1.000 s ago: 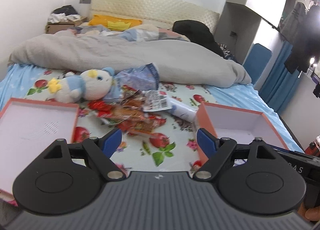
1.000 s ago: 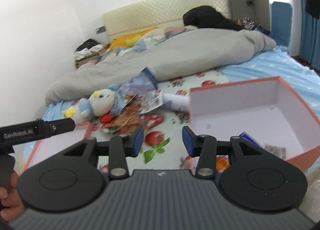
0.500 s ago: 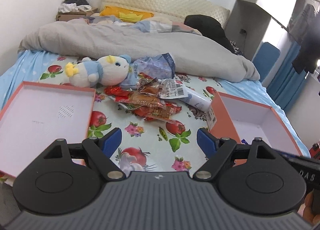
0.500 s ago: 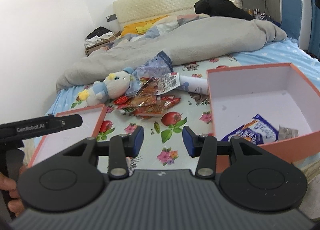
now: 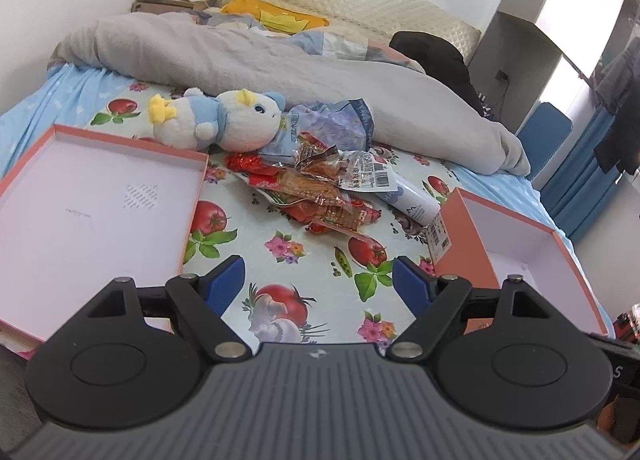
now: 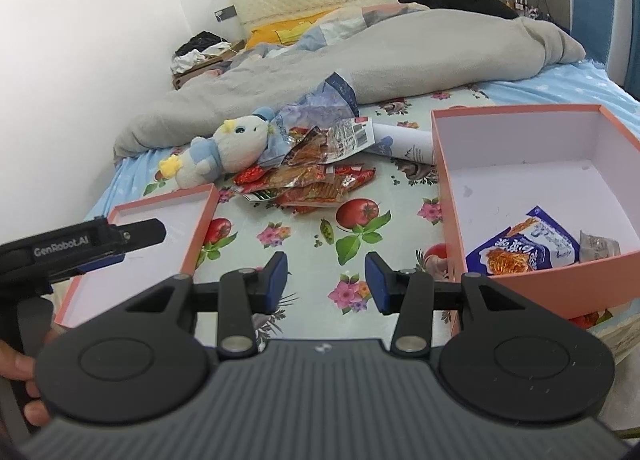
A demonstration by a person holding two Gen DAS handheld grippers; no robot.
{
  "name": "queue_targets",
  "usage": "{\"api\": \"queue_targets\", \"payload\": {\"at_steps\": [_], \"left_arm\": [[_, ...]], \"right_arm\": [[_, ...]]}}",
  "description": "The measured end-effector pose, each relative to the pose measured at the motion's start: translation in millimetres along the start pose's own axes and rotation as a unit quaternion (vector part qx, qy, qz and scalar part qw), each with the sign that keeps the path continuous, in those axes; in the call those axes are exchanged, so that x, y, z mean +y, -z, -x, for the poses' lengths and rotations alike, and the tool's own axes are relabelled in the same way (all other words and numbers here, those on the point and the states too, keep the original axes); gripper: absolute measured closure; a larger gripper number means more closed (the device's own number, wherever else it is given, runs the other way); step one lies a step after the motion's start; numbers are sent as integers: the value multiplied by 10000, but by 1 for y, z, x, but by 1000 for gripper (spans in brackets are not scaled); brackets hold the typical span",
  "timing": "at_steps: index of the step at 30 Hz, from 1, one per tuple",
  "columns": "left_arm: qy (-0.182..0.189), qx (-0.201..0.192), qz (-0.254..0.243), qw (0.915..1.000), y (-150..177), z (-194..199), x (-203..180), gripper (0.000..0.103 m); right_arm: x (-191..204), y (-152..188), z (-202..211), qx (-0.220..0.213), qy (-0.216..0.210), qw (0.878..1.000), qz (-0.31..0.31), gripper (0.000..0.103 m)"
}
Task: Organize snacks
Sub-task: 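Move both tools back toward the remaining snack pile, then grasp red snack packets with the left tool while the right tool grasps a spicy strip packet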
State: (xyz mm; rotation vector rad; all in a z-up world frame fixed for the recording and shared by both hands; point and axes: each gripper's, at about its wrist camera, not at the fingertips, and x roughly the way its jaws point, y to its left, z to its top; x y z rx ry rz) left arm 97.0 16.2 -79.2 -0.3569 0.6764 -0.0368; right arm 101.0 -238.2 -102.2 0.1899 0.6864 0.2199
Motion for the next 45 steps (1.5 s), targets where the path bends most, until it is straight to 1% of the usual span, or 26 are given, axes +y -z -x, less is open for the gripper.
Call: {"api": "queue_targets", "payload": {"at_steps": [4,8,12,19,21,31,34,37,41,43,45], "left_arm": [[21,2,151,9999,-1,-13,8,19],[38,5,418,9991,-2,-30,18,19],[58,153,636,9978,-6,-53,26,19],[70,187,693,9974,-15,-89,30,19],[55,176,651,9977,-19,-97,31,19],[-125,379,405,9984,-28,-160,39,19],[-88,455,413,9981,-33,-178,44,19],[-145,468,421,9979,-38,-193,47,19],[-101,523,607,9967,-44,-214,54,19],[-17,562,674,9961,-45,-221,56,19],[10,559,656,9963,-46,-232,57,20]], "right_arm": [[-1,1,-11,76,-19,10000,-52,56],[-3,1,-26,130,-22,9999,-107,56],[-3,-7,-41,97,-62,9998,-173,56],[-2,-19,-66,76,-42,9999,-128,56],[-4,-21,-73,57,-101,9998,-167,56],[-13,-26,-118,13,-157,9992,-371,56],[-13,-28,-132,65,-194,9990,-387,56],[-11,-32,-148,138,-232,9989,-375,56],[-10,-38,-167,183,-197,9989,-395,56],[-14,-41,-178,210,-211,9984,-474,48],[-17,-44,-189,259,-220,9980,-524,48]]}}
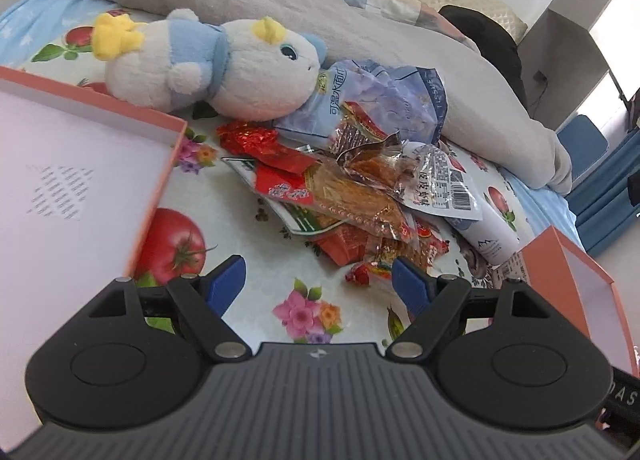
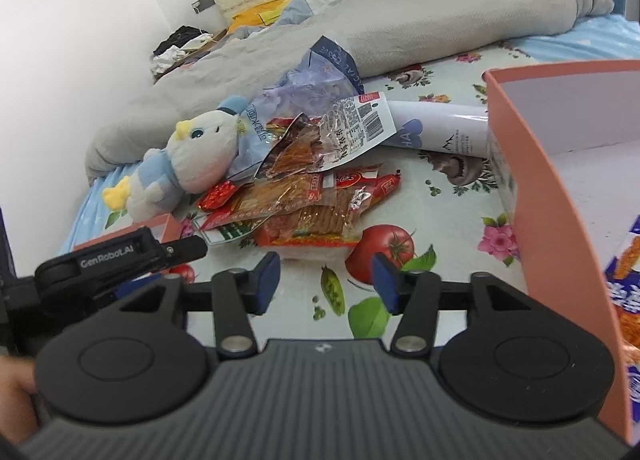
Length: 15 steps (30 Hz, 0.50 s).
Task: Organize snacks
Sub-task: 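Grasp red snack packets with the left tool while the right tool grasps a spicy strip packet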
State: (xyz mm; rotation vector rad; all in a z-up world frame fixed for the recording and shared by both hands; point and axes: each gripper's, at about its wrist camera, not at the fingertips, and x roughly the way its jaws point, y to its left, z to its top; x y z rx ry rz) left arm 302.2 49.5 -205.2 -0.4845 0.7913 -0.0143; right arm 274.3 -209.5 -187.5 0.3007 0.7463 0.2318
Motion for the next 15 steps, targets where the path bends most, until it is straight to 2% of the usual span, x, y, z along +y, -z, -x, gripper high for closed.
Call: {"api": "queue_targets", "payload": {"at_steps": [5,7,9,12,15], "left_arm": [[141,86,291,9994,-6,-30,12,30],[184,80,438,9988,-9,-40,18,36],[301,54,637,9975,-12,-48,26,40],[278,64,715,9970,-16,-61,32,49],[280,100,705,9971,-18,-71,36,62]], "right_arm": [[-9,-12,-30,165,107,9998,-97,46],[-12,-16,-41,190,92,9997,-157,34],[-13,-20,-51,227,107,9995,-212,28],[-14,-23,-71,355,88,9990,-245,28],[-15,-25,-90,474,76,9983,-332,28]]}}
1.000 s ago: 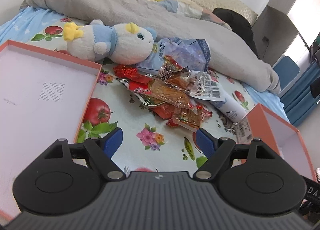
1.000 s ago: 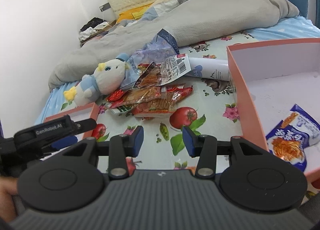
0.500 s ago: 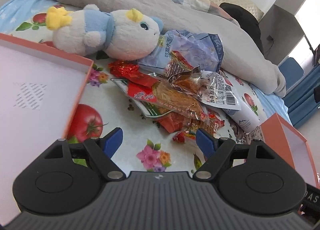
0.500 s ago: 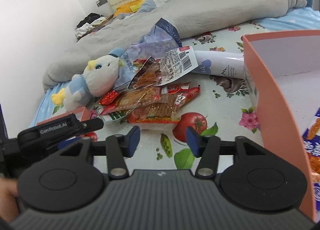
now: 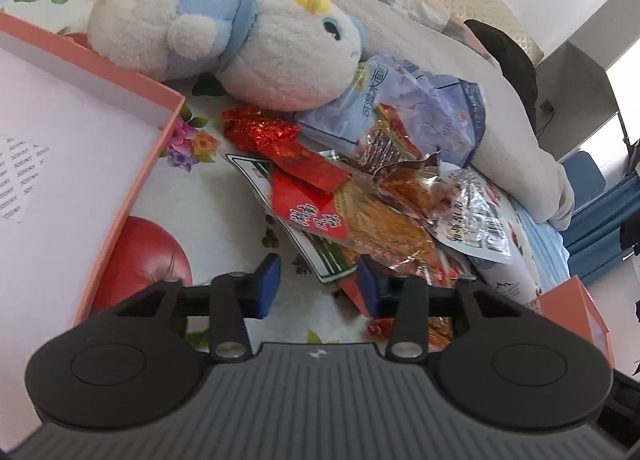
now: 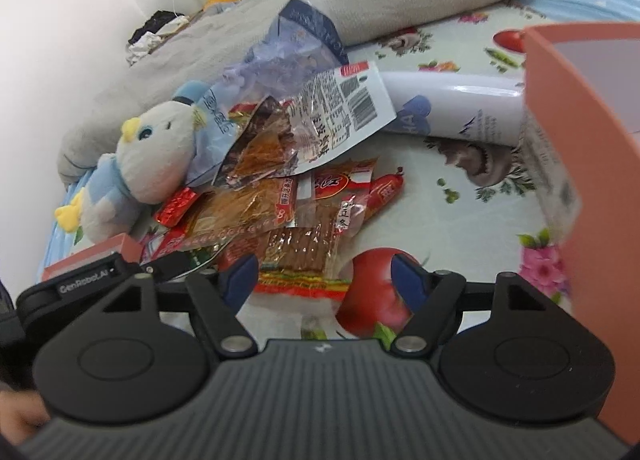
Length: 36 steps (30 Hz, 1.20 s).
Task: Organize snacks
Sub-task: 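Grasp red snack packets with the left tool while the right tool grasps a spicy strip packet, then lift the left tool's packet while the right tool lifts its packet from the pile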
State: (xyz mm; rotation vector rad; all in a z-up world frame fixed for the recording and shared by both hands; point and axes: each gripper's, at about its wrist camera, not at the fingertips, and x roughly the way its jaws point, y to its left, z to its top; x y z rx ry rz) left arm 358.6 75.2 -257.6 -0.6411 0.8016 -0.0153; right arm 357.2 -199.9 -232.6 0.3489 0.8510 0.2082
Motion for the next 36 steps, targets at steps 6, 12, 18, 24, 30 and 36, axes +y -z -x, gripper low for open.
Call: {"api": "queue_targets", "payload": {"at_steps": [6,12,18,24,30,36], "left_arm": [[153,63,66,9998,-1,-15,8,75],[289,-23,226,9993,-5,-23,13,75],[328,-102,14,9994,-8,-28,7,95],[369,-71,-189,9991,-1,-21,-3,98],[407,-45,-232,9989,12,3,-7,98],[396,-39,-285,9988,29,37,-11,99]], "right_arm": [[1,-3,-29,172,35,9998,-73,28],[4,-11,-44,85,62,9999,-74,28],[19,-12,-52,75,158,9992,346,31],[23,-12,-39,84,145,9983,554,54],[22,-8,-14,12,91,9986,519,75],[16,5,16,9,3,9996,296,85]]}}
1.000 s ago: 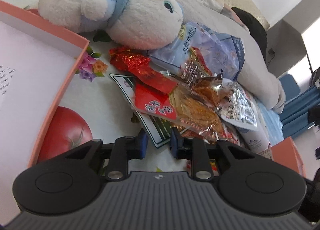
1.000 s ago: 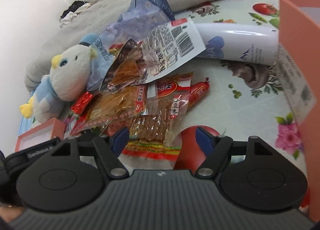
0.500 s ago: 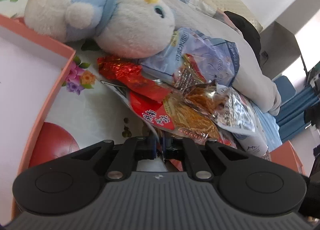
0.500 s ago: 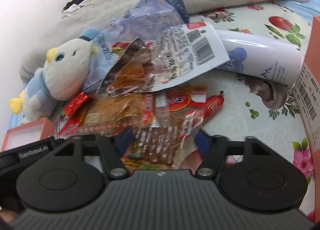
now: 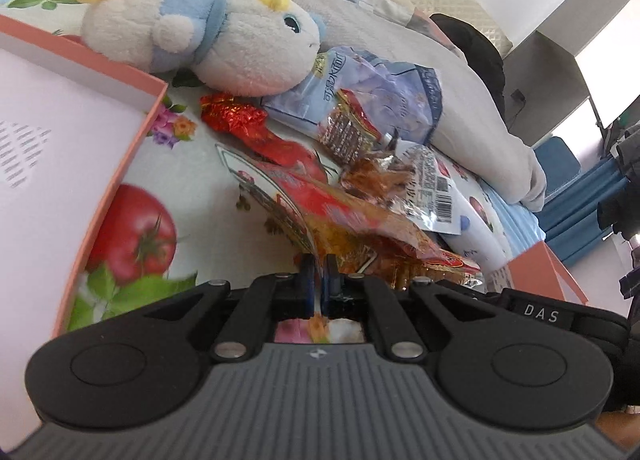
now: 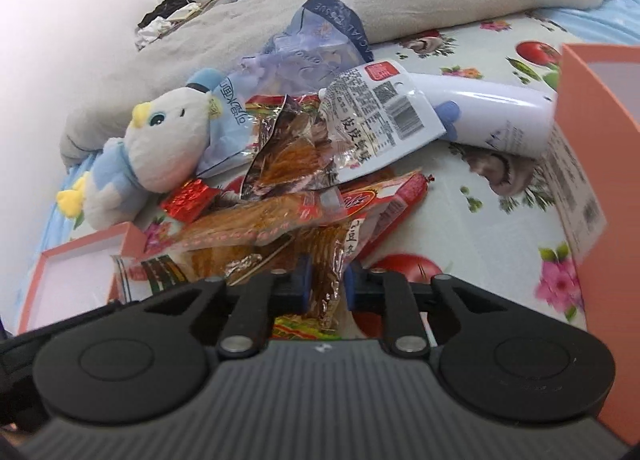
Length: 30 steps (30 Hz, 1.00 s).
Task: Organize snacks
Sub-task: 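Lift the left tool's packet while the right tool lifts its packet from the pile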
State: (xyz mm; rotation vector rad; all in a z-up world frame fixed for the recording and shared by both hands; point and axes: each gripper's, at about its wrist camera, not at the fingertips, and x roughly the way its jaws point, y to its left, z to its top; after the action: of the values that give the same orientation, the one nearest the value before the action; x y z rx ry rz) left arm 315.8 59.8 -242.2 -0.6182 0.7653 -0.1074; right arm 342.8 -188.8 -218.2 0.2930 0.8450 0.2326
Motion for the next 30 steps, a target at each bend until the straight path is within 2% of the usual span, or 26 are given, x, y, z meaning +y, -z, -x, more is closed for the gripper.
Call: {"api": "queue_targets", "payload": {"at_steps": [7,17,24,26,30], "left_arm": [[-49,33,-87,9999,25,42,-1,100],[-211,225,-120,9995,69,93,8,101],[-267,622,-173,9976,103,124,12,101],[-343,726,-239,9965,112,131,13,101],[-224,978,-363,9943,123,144,12,100]], "right_arm": [[-9,30,35,101,-27,9999,-115,92],[-17,72,80,201,-14,9997,-107,93],[-17,103,99,525,-177,9983,-171,92],[-18,110,100,595,-101,9980,-159,89],[-24,116,104,636,82,9978,-168,85]]}}
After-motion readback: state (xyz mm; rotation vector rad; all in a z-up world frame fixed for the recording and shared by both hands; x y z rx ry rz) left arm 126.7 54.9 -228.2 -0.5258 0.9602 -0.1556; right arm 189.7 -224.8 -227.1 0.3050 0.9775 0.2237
